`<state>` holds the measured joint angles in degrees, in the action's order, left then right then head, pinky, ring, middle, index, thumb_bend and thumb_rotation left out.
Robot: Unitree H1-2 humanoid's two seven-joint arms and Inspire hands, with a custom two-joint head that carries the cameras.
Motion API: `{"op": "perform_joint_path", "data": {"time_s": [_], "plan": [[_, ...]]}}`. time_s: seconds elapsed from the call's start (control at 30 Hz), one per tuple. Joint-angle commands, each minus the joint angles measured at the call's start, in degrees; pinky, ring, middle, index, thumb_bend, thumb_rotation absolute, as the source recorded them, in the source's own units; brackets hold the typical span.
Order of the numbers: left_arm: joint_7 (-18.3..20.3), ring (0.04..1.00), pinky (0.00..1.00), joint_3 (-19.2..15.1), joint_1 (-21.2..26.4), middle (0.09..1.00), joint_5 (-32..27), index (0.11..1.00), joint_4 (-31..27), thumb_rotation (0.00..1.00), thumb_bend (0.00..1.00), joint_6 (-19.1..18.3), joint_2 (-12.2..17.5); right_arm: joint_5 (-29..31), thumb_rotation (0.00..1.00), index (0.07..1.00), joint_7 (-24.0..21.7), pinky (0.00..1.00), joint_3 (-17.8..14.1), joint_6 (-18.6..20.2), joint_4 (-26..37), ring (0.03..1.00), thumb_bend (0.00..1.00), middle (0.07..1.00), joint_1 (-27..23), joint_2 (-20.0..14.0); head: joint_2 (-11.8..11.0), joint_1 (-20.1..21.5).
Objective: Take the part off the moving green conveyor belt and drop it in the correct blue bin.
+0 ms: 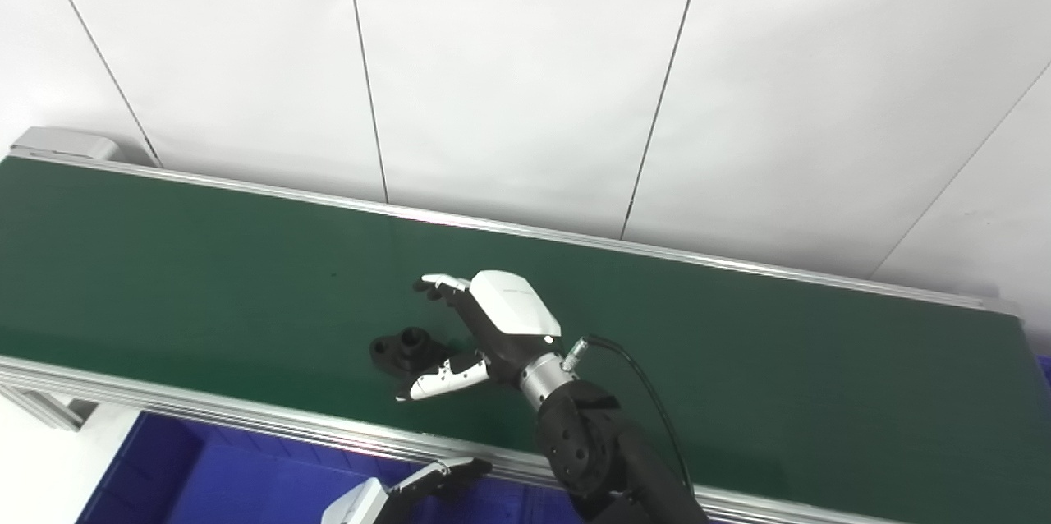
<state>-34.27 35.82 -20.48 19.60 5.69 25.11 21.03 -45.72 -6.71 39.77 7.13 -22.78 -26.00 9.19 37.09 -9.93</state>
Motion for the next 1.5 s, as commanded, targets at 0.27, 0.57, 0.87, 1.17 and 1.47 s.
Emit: {"op": "perform_joint_path", "data": {"time_s": [0.27,0.57,0.87,1.17,1.47], "plan": [[-0.6,0.711,0.62,-0.5,-0.5,0.754,1.4,0.756,-1.4,0.36,0.88,1.8,-0.4,0.4,0.37,0.827,4.0,0.73,0.6,-2.2,-3.6,0.779,0.79,0.804,-1.5,1.4,0.5,-0.9],[-0.8,0.707,0.62,-0.1,-0.5,0.754,1.3,0.756,-1.6,0.34,0.87,1.8,-0.8,-0.1,0.31,0.829,6.1,0.72,1.0,-2.3,-6.3,0.778,0.75,0.807,-2.3,0.6,0.9,-1.4],[-0.8,0.699,0.61,0.0,-0.5,0.752,1.5,0.758,-1.6,0.35,0.87,1.8,-1.4,-1.1,0.27,0.812,6.3,0.70,2.0,-2.0,-7.7,0.780,0.70,0.812,-2.9,-1.5,1.5,-1.4],[-0.4,0.699,0.60,-0.7,-1.0,0.757,2.7,0.760,-2.1,0.38,0.86,1.8,-2.2,-0.5,0.05,0.774,3.2,0.58,2.9,-2.1,-6.7,0.696,0.64,0.753,-2.1,-4.7,2.6,-1.4],[-1.2,0.694,0.60,0.1,-1.0,0.764,2.8,0.775,-2.2,0.35,0.81,1.8,-2.4,-1.3,0.00,0.687,-0.4,0.40,4.8,-1.4,-4.7,0.497,0.55,0.494,-1.1,-7.5,3.2,-1.2]]}}
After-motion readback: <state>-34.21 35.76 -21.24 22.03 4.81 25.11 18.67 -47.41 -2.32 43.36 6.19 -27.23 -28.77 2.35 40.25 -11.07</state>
